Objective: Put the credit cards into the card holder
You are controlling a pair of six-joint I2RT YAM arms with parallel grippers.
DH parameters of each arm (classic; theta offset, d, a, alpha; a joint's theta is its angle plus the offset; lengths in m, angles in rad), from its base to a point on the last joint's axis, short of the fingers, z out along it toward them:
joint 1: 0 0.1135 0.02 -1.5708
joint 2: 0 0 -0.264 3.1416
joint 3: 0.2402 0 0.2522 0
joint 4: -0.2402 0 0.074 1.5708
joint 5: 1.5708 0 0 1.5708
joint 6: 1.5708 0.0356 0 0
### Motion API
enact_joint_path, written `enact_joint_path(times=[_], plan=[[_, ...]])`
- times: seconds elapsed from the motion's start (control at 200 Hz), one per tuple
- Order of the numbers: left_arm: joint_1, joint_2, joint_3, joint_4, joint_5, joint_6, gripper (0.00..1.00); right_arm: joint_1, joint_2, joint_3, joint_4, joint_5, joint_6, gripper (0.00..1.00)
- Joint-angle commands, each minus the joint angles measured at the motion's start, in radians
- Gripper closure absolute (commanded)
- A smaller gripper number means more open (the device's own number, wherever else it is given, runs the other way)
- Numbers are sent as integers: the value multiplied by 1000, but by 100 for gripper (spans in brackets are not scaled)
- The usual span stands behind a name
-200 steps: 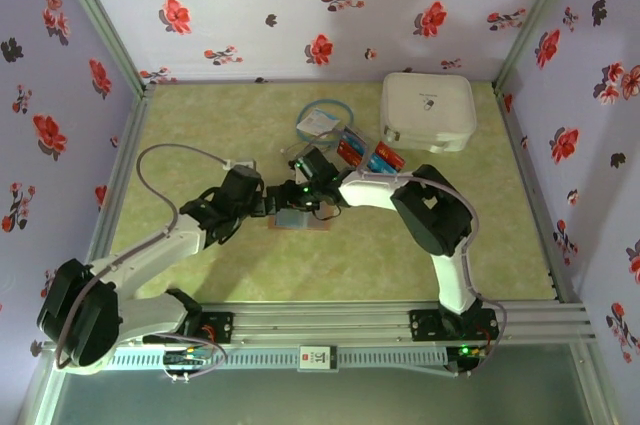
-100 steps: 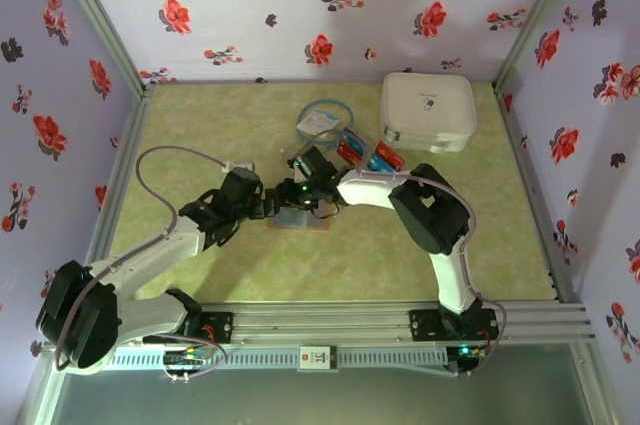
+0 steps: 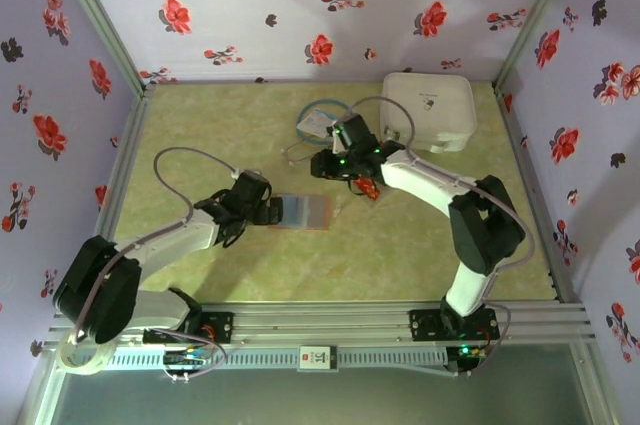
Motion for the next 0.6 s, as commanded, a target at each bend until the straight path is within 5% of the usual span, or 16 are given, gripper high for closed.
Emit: enact_joint_path(times=[0.0,0.265,0.595], plan=[[2,34,8,26,9,25,0,-37,-28,14,-255,177,-204,61],[1,88,5,44,9,28,0,-77,-11,48,-394,358,-361,65],[1,117,15,53,9,28,0,-77,69,86,-421,424,-416,66]])
